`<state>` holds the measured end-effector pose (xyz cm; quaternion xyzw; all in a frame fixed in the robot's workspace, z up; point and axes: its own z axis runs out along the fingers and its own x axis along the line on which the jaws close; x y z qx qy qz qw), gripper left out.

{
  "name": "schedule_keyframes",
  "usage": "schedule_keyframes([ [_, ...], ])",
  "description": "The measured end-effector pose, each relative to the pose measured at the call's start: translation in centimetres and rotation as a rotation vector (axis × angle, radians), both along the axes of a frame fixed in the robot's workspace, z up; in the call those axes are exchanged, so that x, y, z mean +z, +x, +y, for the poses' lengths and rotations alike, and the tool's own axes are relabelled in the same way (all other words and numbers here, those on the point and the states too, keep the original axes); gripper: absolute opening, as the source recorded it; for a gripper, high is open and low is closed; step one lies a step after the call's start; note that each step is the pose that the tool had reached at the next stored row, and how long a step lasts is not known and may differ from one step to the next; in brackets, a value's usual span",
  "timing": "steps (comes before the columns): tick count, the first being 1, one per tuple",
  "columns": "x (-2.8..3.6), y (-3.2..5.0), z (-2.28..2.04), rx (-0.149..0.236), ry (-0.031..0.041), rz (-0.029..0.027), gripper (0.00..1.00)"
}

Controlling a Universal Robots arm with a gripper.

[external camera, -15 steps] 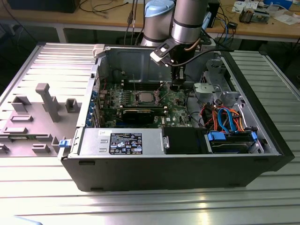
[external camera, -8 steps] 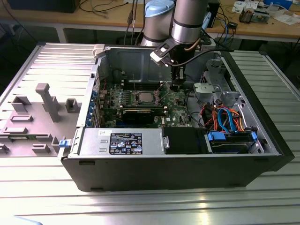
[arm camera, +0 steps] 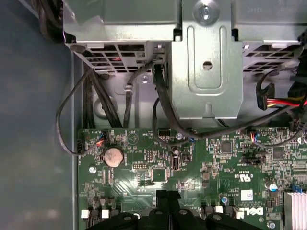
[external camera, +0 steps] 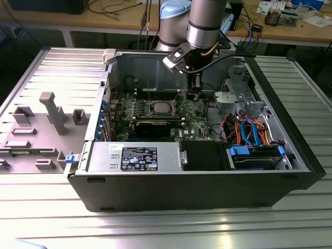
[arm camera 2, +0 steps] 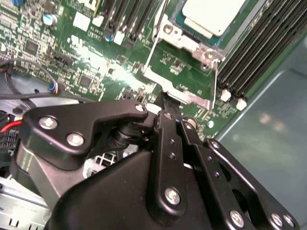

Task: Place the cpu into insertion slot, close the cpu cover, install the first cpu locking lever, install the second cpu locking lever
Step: 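Close the cpu cover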

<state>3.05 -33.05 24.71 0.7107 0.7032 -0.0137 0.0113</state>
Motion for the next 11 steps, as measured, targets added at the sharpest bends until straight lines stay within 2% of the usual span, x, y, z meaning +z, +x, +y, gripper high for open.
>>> schedule_keyframes([
  [11,0.0,-1.23,0.03,-0.001,-0.0001,0.0,0.11],
])
